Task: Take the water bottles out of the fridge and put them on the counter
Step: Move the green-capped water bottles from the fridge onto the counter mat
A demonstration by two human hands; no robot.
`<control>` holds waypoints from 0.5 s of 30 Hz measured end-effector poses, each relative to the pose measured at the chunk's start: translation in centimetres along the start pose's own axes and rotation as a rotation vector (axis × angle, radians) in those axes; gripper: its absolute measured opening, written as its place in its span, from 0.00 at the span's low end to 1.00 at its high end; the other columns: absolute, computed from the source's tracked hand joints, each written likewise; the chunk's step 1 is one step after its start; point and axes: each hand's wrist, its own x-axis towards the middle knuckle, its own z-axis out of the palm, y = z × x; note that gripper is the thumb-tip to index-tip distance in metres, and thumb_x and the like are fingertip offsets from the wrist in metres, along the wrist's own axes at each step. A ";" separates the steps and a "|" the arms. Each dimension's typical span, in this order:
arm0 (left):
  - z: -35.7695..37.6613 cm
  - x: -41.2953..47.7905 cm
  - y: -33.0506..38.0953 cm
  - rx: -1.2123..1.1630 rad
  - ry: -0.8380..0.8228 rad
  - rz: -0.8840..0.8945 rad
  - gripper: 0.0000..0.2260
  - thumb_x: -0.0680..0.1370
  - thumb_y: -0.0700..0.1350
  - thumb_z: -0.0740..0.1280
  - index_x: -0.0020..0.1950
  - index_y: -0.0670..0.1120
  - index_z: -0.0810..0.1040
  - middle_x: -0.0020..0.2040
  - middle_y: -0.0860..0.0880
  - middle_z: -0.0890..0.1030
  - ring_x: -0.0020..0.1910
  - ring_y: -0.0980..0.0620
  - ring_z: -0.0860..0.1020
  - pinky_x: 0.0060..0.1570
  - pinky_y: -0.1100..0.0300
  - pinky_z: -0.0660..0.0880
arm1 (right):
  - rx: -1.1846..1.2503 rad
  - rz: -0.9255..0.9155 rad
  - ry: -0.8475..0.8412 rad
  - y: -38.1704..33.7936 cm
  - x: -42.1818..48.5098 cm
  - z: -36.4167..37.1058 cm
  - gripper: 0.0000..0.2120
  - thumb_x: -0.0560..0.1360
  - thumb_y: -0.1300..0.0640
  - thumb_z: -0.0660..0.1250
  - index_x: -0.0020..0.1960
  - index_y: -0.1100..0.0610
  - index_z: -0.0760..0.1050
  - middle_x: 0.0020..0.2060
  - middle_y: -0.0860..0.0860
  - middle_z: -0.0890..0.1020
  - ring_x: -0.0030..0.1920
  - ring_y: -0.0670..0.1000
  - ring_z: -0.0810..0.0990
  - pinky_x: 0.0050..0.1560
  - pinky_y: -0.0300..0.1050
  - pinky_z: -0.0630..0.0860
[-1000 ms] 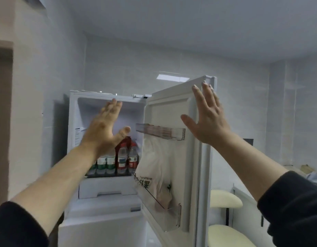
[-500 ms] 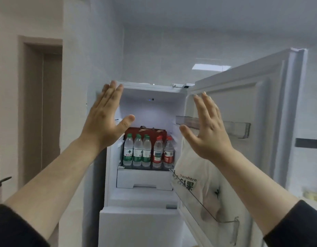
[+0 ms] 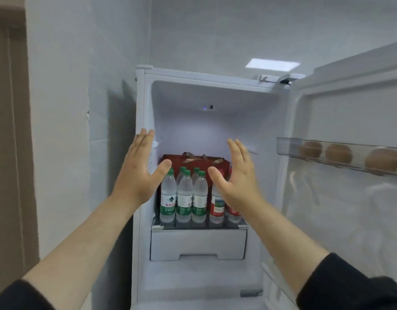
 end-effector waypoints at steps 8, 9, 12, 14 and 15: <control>11.9 3.5 -9.9 -0.391 -0.183 -0.437 0.29 0.81 0.57 0.61 0.80 0.51 0.57 0.79 0.52 0.61 0.72 0.60 0.58 0.67 0.60 0.56 | 0.324 0.465 -0.321 7.0 4.9 13.0 0.37 0.74 0.37 0.65 0.77 0.51 0.59 0.73 0.53 0.70 0.63 0.54 0.76 0.57 0.54 0.79; 13.2 4.1 -10.9 -0.441 -0.198 -0.535 0.29 0.81 0.58 0.60 0.80 0.51 0.58 0.79 0.51 0.62 0.74 0.56 0.61 0.68 0.57 0.58 | 0.377 0.538 -0.401 7.8 5.6 14.2 0.36 0.76 0.39 0.66 0.77 0.52 0.59 0.71 0.54 0.71 0.56 0.54 0.80 0.49 0.50 0.82; 16.4 5.2 -14.0 -0.500 -0.226 -0.742 0.30 0.79 0.58 0.63 0.78 0.49 0.62 0.75 0.48 0.69 0.72 0.48 0.68 0.70 0.48 0.64 | 0.412 0.611 -0.509 10.2 7.6 17.5 0.36 0.78 0.44 0.66 0.79 0.56 0.56 0.73 0.55 0.67 0.46 0.52 0.82 0.37 0.44 0.81; 17.8 5.5 -15.6 -0.477 -0.211 -0.805 0.30 0.75 0.53 0.67 0.76 0.48 0.65 0.71 0.47 0.74 0.67 0.47 0.72 0.65 0.49 0.69 | 0.364 0.571 -0.506 11.2 8.6 19.5 0.36 0.78 0.47 0.67 0.79 0.57 0.55 0.74 0.54 0.66 0.45 0.52 0.83 0.33 0.42 0.79; 18.5 5.7 -16.5 -0.455 -0.203 -0.832 0.31 0.73 0.50 0.68 0.75 0.47 0.65 0.69 0.46 0.75 0.64 0.46 0.74 0.62 0.50 0.71 | 0.337 0.551 -0.510 11.7 9.1 20.5 0.36 0.77 0.48 0.68 0.78 0.57 0.56 0.73 0.54 0.67 0.44 0.52 0.83 0.30 0.41 0.78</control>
